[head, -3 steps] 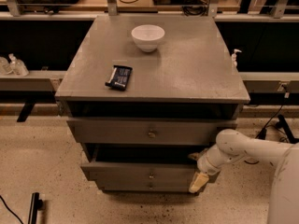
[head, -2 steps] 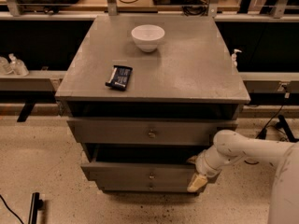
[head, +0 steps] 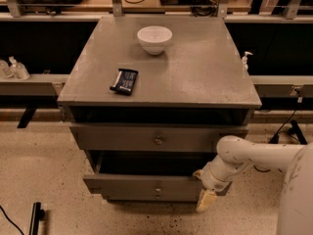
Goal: Open middle drawer
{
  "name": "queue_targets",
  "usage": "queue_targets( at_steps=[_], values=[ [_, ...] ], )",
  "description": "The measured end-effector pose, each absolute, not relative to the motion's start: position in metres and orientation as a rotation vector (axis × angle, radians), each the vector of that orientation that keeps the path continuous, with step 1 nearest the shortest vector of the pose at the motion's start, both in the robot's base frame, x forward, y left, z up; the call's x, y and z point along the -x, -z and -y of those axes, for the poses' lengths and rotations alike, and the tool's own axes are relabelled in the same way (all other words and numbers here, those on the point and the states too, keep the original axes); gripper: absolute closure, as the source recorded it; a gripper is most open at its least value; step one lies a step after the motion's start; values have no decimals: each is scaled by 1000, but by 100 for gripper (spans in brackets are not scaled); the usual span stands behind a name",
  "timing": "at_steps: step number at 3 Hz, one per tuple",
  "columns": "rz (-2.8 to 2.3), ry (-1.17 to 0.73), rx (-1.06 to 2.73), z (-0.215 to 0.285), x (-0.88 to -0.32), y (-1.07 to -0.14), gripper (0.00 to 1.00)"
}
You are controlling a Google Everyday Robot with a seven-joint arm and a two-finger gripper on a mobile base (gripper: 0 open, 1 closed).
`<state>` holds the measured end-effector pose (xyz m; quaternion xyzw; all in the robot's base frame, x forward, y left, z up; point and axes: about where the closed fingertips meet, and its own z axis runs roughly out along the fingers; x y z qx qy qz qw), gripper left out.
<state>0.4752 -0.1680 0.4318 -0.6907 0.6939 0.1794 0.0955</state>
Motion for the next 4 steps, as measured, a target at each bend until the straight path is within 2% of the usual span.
queue_targets(
  at_steps=[1, 2, 3, 4],
  values=[
    [-2048, -639, 2062, 169, -454, -435, 43],
    [-1989, -696, 2075, 172, -443, -455, 40],
    [-1944, -660, 2097, 178, -441, -481, 26],
    [-1989, -575, 2054, 179, -457, -486, 23]
  ],
)
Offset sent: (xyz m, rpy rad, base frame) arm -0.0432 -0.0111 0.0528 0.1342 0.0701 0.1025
